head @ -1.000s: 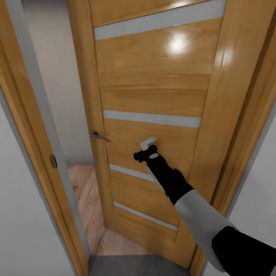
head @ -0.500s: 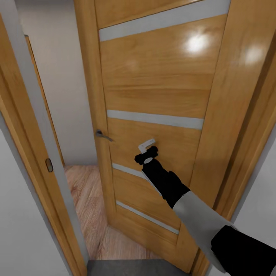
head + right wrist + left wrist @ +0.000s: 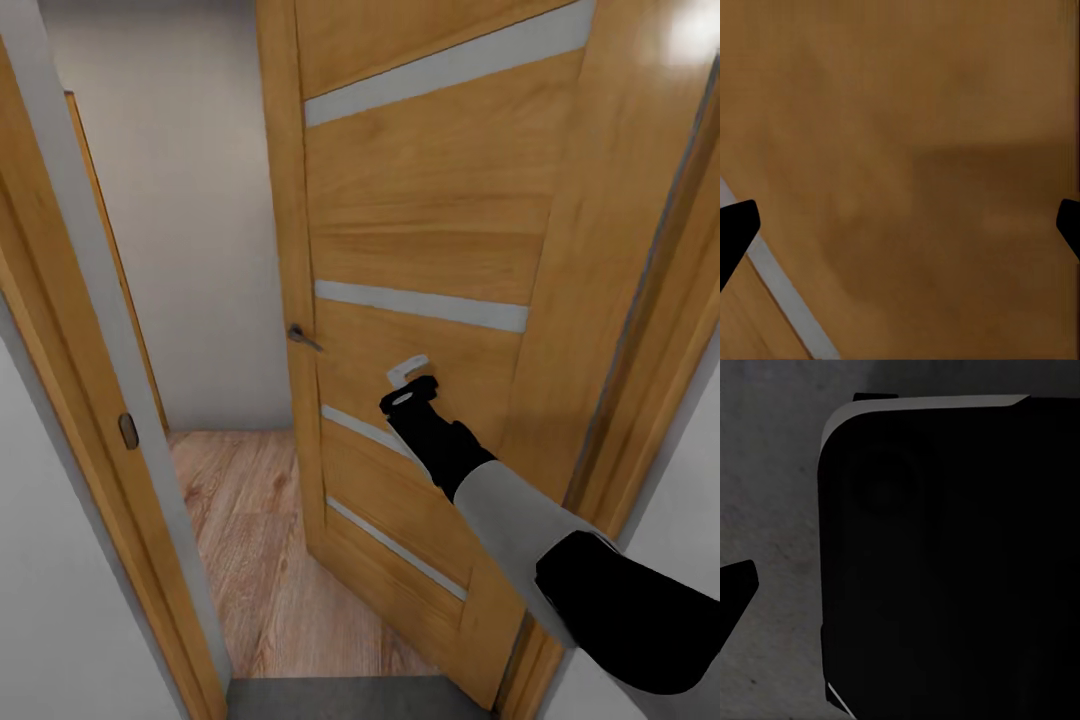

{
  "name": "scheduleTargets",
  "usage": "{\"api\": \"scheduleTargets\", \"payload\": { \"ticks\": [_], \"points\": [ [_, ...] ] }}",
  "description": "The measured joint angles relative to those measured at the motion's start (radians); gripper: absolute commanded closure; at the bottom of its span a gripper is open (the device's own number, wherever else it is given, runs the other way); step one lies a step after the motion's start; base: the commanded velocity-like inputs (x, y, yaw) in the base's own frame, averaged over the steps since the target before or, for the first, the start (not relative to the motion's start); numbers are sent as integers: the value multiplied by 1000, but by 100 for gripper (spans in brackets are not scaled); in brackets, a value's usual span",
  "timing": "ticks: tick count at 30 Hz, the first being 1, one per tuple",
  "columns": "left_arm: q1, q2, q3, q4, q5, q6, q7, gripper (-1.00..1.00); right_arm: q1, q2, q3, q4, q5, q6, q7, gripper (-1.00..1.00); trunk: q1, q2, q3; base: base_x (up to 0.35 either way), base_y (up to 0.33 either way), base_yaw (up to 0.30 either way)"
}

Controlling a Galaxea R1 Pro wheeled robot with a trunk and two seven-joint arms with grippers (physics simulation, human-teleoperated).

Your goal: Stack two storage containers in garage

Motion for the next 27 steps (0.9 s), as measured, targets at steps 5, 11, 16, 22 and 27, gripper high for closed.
{"api": "scheduleTargets", "payload": {
  "ticks": [5, 11, 16, 22, 27],
  "points": [
    [0, 0, 0, 0, 0, 0, 0, -100, -6, 0, -2, 2, -5, -1, 0, -100, 0, 0, 0, 54, 0, 0],
    [0, 1, -1, 1, 0, 0, -2, -100, -7, 0, -1, 2, -3, -2, 0, -100, -1, 0, 0, 284, 0, 0],
    [0, 1, -1, 1, 0, 0, -2, -100, -7, 0, 0, 2, 0, -1, 0, -100, -1, 0, 0, 302, 0, 0],
    [0, 1, -1, 1, 0, 0, -2, -100, -7, 0, 0, 1, 3, 0, -1, -100, 0, 0, 0, 96, 0, 0],
    [0, 2, -1, 0, 0, 0, -2, -100, -7, 0, 0, -3, 5, 0, -4, -100, 0, 0, 0, 7, 0, 0]
  ]
}}
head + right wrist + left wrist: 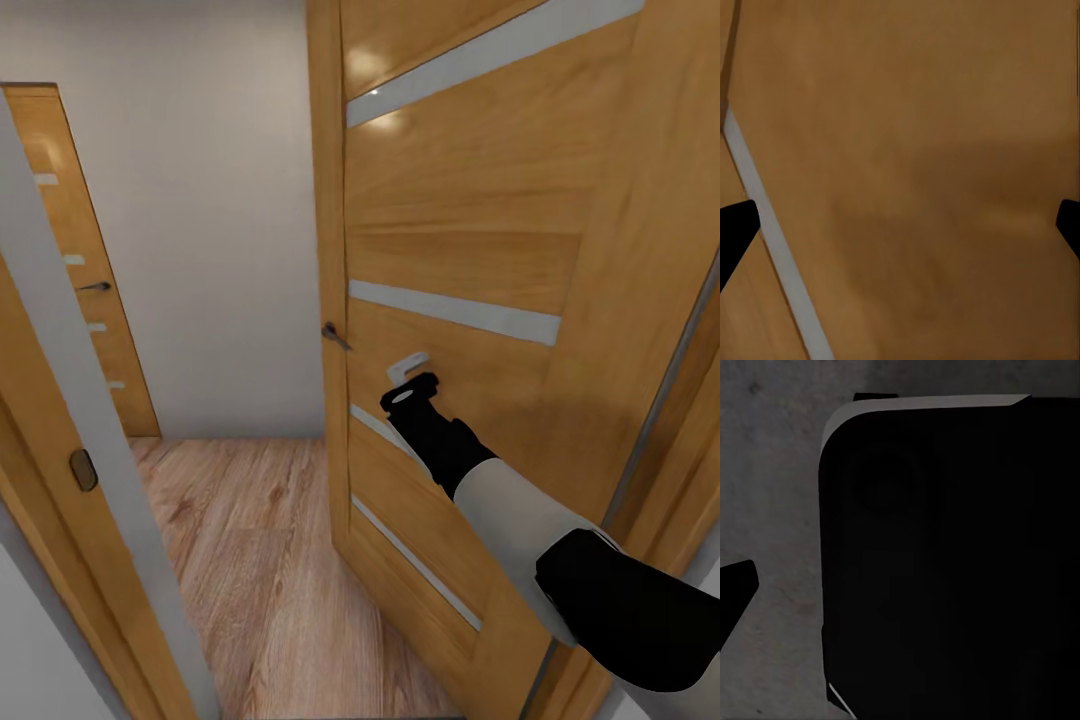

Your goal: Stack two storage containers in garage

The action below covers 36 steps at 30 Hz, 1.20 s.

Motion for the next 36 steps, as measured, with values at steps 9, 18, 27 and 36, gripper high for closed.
{"api": "scheduleTargets", "payload": {
  "ticks": [9, 18, 27, 36],
  "points": [
    [0, 0, 1, 0, 0, -1, 0, -100, 0, 0, 0, -28, 12, 11, -1, -100, 0, 0, 0, 0, 0, 0],
    [0, -1, 2, 0, 0, -2, 1, -100, 0, 0, -6, -78, 8, 36, 12, -100, 0, 0, 0, 0, 0, 0],
    [0, -1, 2, 0, 0, -2, 1, -100, 0, 0, -8, -69, 6, 46, 17, -100, 0, 0, 0, 0, 0, 0],
    [0, -1, 2, 0, 0, -2, 1, -100, 0, 0, -10, -69, 8, 82, 16, -100, 0, 0, 0, 0, 0, 0]
  ]
}}
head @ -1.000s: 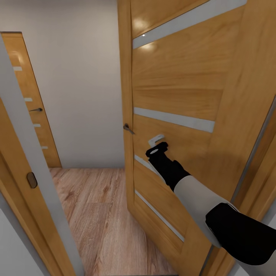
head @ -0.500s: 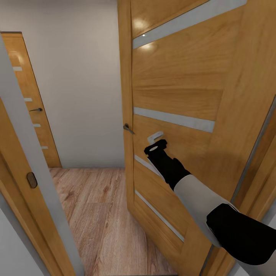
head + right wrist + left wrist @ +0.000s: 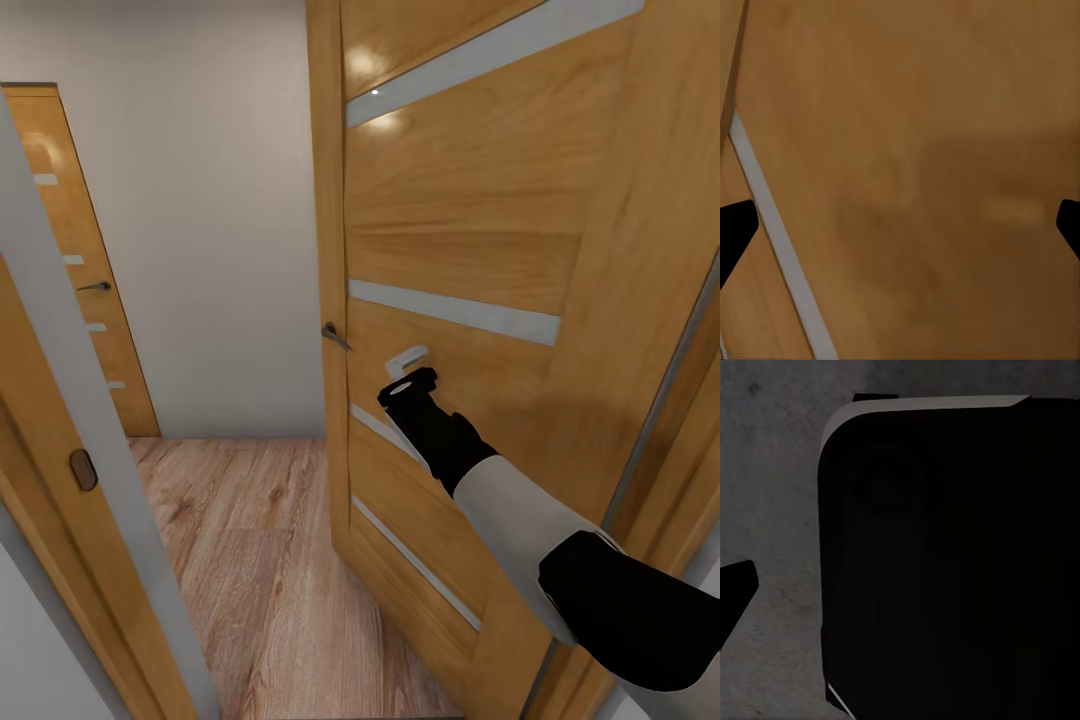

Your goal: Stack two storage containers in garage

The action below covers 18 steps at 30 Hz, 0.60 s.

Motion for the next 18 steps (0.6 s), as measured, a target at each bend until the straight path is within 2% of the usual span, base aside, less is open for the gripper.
{"api": "scheduleTargets", "payload": {
  "ticks": [18],
  "points": [
    [0, 1, 0, 0, 0, 0, 0, -100, 0, 0, 0, 4, -1, -1, 9, -100, 0, 0, 0, 0, 0, 0]
  ]
}}
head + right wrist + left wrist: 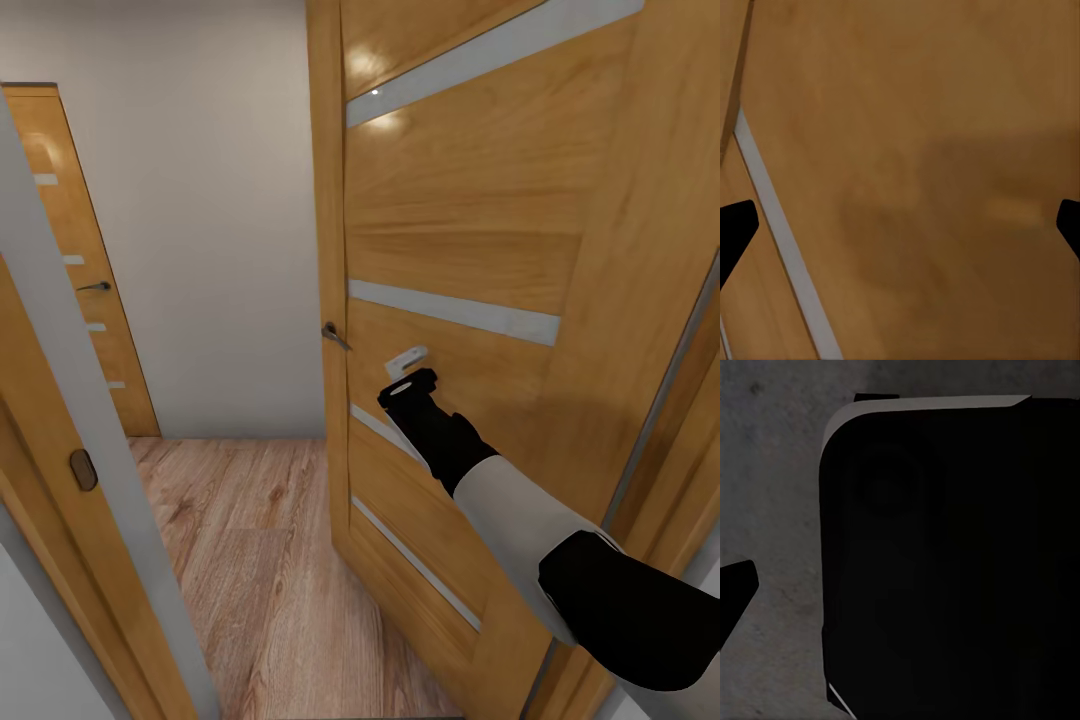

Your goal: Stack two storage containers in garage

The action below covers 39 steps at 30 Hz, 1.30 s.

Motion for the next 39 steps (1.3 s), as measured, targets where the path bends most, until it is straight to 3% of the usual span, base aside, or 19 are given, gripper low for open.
{"api": "scheduleTargets", "payload": {
  "ticks": [23, 26, 39],
  "points": [
    [0, 0, 0, 0, 0, 0, 1, -100, 0, 0, 7, -11, 2, -43, 0, -100, 0, 0, 0, 37, 0, 0],
    [0, 1, -1, 0, 0, 1, 0, -100, 0, 0, 8, -11, -17, -49, 6, -100, 0, 0, 0, 207, 0, 0],
    [0, 1, -1, 0, 1, 1, 0, -100, 0, 0, 10, -11, -10, -64, -5, -100, -1, 0, 0, 303, 0, 0]
  ]
}}
